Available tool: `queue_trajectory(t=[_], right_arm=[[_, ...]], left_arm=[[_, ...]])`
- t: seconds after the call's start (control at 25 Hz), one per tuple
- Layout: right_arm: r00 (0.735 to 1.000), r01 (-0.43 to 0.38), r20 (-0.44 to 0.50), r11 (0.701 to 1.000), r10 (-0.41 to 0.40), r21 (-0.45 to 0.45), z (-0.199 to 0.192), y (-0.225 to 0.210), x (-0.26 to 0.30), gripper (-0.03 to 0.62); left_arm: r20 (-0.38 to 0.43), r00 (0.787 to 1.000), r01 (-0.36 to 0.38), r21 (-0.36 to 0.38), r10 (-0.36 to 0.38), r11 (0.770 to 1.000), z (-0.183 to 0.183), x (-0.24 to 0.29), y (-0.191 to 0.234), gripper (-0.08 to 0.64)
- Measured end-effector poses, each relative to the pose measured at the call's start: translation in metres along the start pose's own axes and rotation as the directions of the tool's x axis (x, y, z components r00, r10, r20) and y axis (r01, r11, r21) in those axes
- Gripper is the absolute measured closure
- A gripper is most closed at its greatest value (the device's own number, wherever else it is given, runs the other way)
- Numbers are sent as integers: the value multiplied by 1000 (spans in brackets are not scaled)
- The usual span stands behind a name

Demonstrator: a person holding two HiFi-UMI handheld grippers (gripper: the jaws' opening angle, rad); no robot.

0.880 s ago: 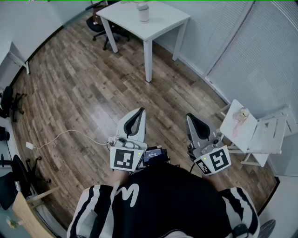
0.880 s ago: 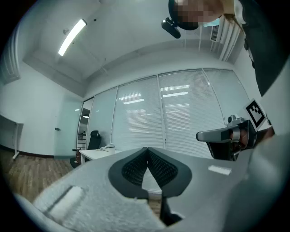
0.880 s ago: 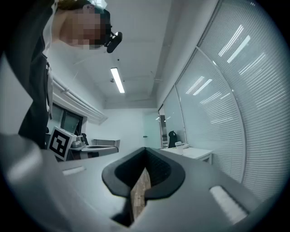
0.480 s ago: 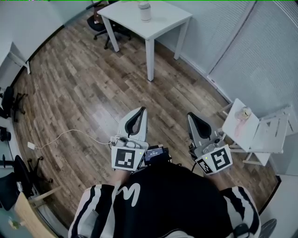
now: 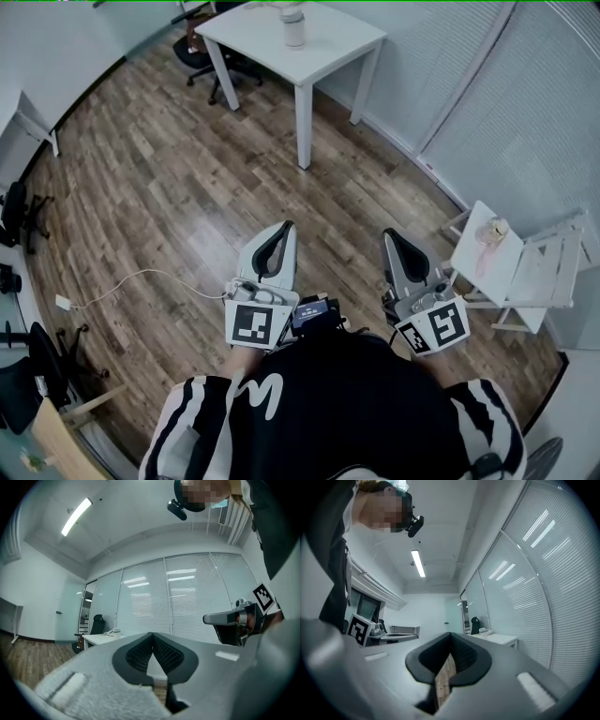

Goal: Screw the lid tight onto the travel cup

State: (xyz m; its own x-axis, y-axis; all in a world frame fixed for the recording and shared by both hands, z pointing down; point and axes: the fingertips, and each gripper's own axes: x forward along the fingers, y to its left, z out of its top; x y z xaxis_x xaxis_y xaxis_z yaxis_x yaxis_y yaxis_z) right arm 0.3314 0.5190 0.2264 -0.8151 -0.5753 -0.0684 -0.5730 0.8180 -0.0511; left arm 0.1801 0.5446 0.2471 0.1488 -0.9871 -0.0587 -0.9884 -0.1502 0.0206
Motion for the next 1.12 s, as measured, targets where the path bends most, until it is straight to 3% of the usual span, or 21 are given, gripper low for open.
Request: queue_trajectory(t=[0.52,1.12], right_arm=[[997,64,33,998,-63,-6,-2,20,2,594],[999,25,33,1000,-25,3,-11,-18,52,594]], left_arm=[[-1,997,72,8,-72,997,-9,-10,16,557],[-6,1000,17,-3,-17,1000,-16,42,47,557]])
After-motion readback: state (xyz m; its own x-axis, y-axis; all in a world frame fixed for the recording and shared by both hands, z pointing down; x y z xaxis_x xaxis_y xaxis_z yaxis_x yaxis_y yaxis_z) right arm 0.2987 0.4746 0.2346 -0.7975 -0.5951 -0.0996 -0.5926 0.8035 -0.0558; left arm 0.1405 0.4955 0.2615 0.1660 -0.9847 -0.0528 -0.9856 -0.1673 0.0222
